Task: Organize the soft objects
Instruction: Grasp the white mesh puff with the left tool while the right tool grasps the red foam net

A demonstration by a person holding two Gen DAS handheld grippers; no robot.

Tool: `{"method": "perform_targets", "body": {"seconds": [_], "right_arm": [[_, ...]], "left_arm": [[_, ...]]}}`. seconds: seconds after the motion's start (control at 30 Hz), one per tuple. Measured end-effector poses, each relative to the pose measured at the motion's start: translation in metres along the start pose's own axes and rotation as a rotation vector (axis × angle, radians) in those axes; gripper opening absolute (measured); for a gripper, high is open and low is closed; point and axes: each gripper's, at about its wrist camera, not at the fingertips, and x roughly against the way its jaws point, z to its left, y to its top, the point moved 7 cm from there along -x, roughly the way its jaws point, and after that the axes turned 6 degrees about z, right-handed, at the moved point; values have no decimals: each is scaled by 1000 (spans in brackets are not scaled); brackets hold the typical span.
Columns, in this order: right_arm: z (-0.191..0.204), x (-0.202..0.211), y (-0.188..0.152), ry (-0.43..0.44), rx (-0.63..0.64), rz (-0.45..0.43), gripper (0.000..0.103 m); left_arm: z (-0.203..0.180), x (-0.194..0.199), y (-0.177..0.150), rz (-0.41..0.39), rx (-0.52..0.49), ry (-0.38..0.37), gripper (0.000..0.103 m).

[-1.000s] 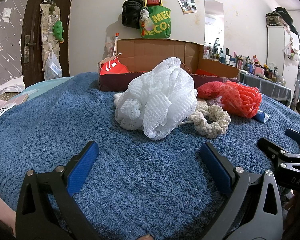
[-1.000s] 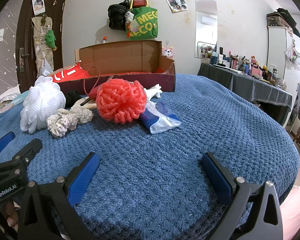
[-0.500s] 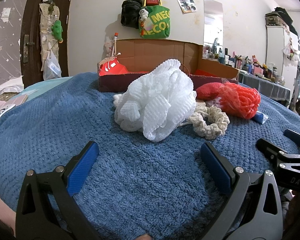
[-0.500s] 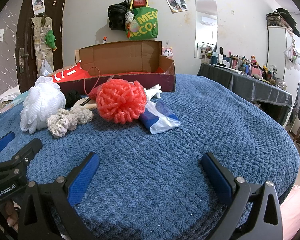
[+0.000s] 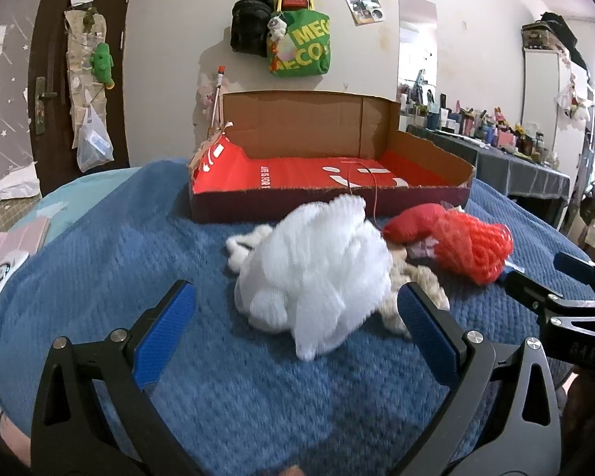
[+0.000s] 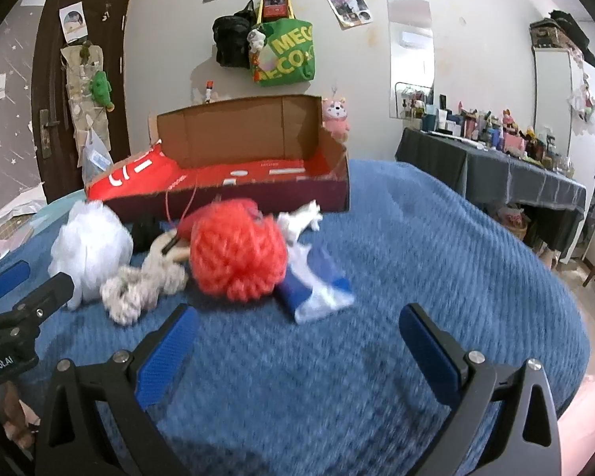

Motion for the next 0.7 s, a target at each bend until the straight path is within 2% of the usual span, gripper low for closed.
{"method": "perform_targets", "body": {"seconds": [0.2,0.37,0.5,0.6,0.67,0.7], "right_arm": [[10,-13,25,38,49,33,103],[23,-29,36,53,98,81,103],[30,-40,38,97,115,111,101],[35,-46,39,115,134,126,89],[41,-51,37,129,149,148,81],[43,-53,35,139,154,159,72]], "left_arm": [[-1,-13,18,48,-8,-39,103],[-6,-23,25,92,-26,-68,103],[-8,-29,26,118,-49,-76,103],[-10,-37,24,155,-57,-85,96],[-9,-43,20,183,-48,-108,82],[-8,-45,18,194,-39,-124,79]]}}
